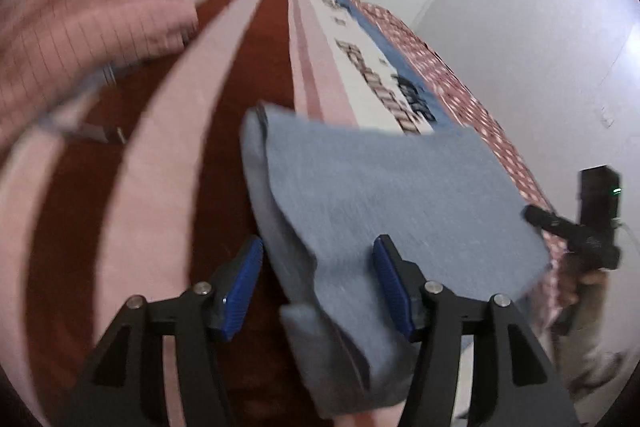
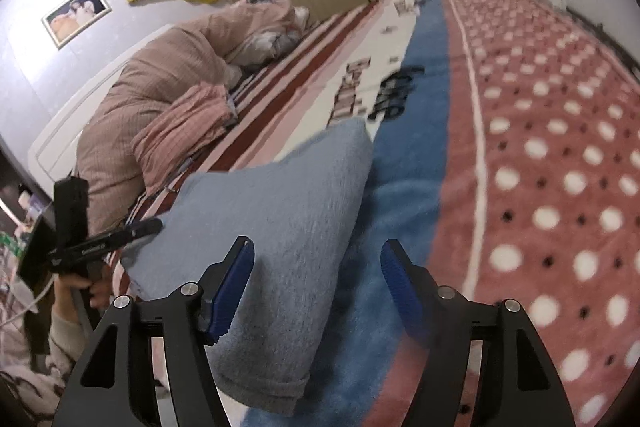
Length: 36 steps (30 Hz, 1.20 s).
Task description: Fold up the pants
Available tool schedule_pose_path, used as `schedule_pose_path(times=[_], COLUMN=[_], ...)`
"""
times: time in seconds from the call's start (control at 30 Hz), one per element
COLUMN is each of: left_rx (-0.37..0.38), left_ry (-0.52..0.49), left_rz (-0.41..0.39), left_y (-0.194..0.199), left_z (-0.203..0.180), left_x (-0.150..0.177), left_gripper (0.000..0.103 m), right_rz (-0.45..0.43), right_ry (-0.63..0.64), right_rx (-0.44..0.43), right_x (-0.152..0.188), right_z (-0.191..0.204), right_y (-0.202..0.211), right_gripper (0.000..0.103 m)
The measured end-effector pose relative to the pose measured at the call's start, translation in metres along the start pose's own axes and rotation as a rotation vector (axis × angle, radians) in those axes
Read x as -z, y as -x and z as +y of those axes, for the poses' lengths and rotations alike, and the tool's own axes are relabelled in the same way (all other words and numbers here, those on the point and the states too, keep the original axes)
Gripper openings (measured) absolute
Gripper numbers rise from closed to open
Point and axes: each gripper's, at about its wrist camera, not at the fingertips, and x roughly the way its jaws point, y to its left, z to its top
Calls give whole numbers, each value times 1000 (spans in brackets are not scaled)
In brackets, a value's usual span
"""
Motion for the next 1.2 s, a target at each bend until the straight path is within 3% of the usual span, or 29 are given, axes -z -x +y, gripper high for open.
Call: schedule_pose_path(times=[0.17, 0.23, 0.33, 0.53, 0.6, 0.9, 1.2], left_rx=[77, 81, 76, 38, 48, -89, -319], left_ry=[91, 85, 77, 48, 36, -51, -60], left_rz=[19, 23, 22, -29, -46, -131, -122], left_y=[-12, -16, -19, -11, -1, 81, 133], left_z=[9, 6, 0, -3, -1, 39, 129], left_x=[8, 7, 5, 0, -7, -26, -34], left_gripper=[54, 51, 42, 22, 20, 19, 19], right_rz=[33, 27, 49, 10, -5, -32, 42], right_ry=[-79, -77, -72, 32, 35, 58, 92], right_rx=[-75, -76, -120, -18, -10, -97, -159], right_x=[11, 13, 14, 14, 13, 2, -1], right_z=[-13, -12, -7, 24, 31, 104, 202], right_y=[-19, -23, -29, -23, -19, -32, -129], right_gripper=[66, 63, 39, 24, 21, 20, 20])
